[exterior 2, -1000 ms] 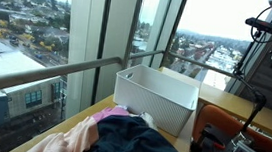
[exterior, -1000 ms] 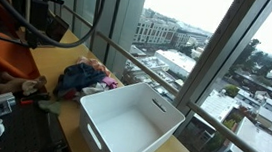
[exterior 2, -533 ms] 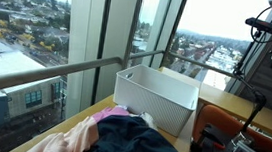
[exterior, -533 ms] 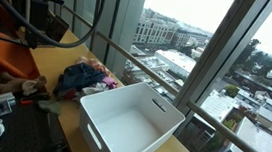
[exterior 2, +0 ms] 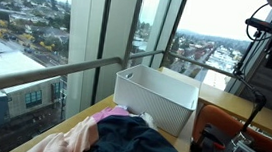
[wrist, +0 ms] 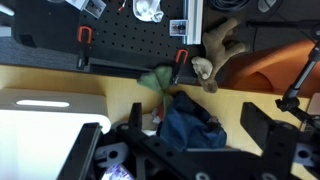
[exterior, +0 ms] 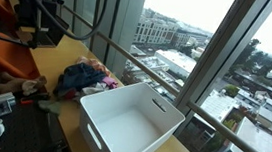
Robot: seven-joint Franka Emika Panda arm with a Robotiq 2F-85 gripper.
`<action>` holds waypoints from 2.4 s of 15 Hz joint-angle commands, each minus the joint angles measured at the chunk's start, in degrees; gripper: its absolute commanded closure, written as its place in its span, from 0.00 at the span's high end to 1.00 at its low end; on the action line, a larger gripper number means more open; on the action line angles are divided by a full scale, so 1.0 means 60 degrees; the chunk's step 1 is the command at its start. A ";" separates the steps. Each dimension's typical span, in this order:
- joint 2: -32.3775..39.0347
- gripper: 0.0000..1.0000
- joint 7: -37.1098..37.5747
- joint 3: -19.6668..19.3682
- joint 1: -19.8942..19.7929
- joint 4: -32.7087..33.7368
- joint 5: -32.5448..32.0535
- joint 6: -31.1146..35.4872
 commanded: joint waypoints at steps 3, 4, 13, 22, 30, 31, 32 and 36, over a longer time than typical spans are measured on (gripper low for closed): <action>0.1014 1.00 0.0195 0.1120 0.0853 0.0193 0.0592 0.1318; 0.1284 1.00 0.0269 0.1405 0.1085 0.0243 0.0703 0.1686; 0.4562 1.00 0.1752 0.3725 0.2071 0.1278 0.0045 0.6343; 0.7897 1.00 0.2008 0.3641 0.1566 0.1839 -0.2100 0.8394; 0.9010 1.00 0.0772 0.3004 0.0648 0.1209 -0.2155 0.9199; 0.9209 1.00 0.0694 0.3003 0.0615 0.1251 -0.2153 0.9322; 0.9402 1.00 0.0695 0.2993 0.0617 0.1312 -0.2213 0.9429; 0.9956 1.00 0.0672 0.3132 0.0670 0.1451 -0.2166 0.9800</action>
